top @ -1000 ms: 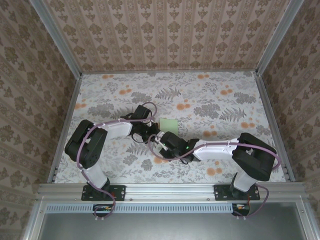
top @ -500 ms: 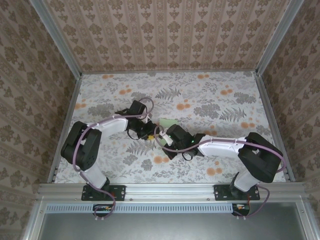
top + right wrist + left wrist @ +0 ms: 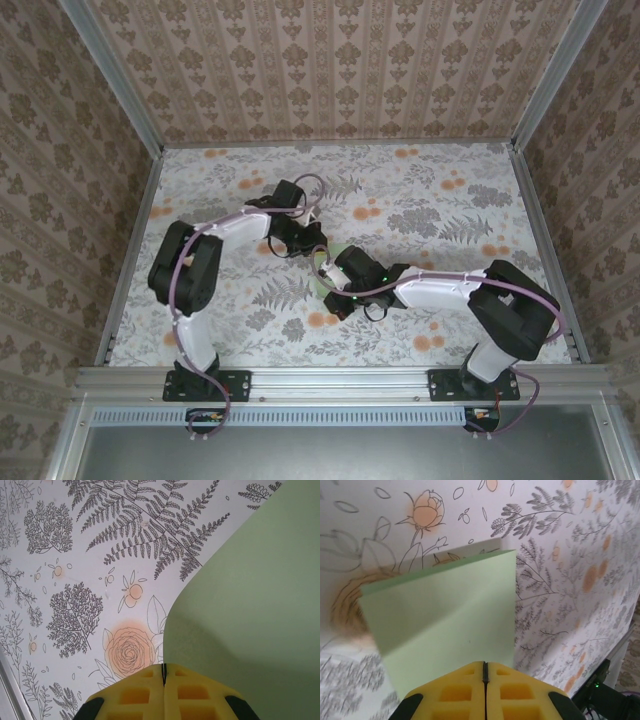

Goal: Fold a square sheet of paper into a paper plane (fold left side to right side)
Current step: Third fold the triangle at the center of the table.

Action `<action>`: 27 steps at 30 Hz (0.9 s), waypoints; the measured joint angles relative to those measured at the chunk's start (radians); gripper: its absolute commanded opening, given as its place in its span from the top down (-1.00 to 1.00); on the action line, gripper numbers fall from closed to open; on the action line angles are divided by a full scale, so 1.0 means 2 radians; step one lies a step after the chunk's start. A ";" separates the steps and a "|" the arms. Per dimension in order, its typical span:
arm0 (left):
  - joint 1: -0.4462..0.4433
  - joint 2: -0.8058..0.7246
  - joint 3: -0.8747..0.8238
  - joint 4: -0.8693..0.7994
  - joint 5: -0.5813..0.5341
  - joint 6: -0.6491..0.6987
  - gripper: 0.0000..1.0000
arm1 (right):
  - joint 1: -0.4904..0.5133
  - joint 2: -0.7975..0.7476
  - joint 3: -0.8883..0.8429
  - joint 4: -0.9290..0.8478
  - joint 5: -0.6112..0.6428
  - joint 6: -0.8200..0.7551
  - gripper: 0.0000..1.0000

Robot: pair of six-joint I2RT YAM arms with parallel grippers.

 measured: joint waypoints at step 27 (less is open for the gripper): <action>-0.020 0.075 0.035 -0.019 0.013 0.046 0.95 | -0.053 0.006 0.035 -0.068 0.041 0.009 1.00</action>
